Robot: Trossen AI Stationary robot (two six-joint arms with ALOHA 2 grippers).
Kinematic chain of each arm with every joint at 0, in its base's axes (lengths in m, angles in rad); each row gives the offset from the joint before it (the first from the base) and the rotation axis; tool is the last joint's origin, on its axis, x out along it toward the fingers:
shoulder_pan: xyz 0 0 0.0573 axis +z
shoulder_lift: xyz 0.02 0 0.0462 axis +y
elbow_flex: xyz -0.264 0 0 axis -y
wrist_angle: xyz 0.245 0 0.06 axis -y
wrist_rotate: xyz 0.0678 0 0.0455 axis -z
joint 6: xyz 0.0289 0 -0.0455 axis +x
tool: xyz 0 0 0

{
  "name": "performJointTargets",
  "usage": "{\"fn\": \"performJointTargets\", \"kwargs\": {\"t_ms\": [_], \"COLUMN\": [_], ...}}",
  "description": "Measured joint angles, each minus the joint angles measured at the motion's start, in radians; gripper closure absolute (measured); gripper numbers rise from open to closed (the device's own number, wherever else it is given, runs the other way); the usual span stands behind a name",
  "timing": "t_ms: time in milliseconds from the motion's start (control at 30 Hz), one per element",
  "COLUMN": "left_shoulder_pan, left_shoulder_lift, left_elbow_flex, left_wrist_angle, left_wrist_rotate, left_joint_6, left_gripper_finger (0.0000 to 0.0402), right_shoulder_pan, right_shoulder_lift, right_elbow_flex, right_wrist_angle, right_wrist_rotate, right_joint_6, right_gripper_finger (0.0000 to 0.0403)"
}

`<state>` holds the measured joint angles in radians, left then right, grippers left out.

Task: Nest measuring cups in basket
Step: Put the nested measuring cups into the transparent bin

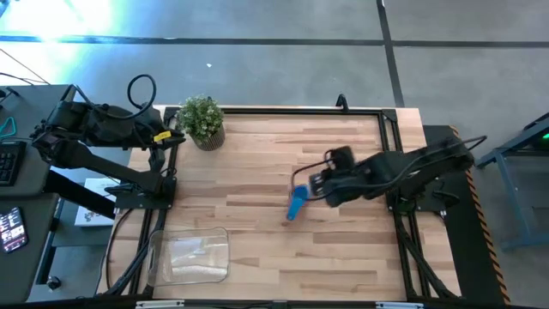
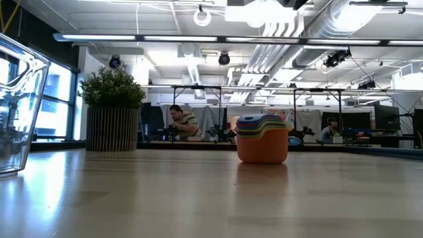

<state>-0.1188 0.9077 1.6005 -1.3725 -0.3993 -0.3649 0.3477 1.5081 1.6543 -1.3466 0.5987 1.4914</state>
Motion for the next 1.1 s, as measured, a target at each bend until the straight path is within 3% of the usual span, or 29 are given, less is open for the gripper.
{"fn": "performJointTargets", "kwargs": {"t_ms": [200, 733, 1100], "left_shoulder_pan": [0.0, 0.0, 0.0], "left_shoulder_lift": [0.001, 0.002, 0.003], "left_elbow_flex": [0.0, 0.0, 0.0], "left_wrist_angle": [0.0, 0.0, 0.042], "left_wrist_rotate": [-0.002, -0.005, -0.038], "left_joint_6": [0.0, 0.0, -0.111], "left_gripper_finger": [0.0348, 0.0348, 0.0348], "right_shoulder_pan": [0.0, 0.0, 0.0], "right_shoulder_lift": [-0.094, -0.228, -0.387], "right_elbow_flex": [0.0, 0.0, 0.0], "right_wrist_angle": [-0.059, -0.195, -0.225], "right_wrist_rotate": [0.106, 0.083, 0.169], "right_joint_6": [0.0, -0.004, -0.139], "right_gripper_finger": [0.0315, 0.0315, 0.0315]}}
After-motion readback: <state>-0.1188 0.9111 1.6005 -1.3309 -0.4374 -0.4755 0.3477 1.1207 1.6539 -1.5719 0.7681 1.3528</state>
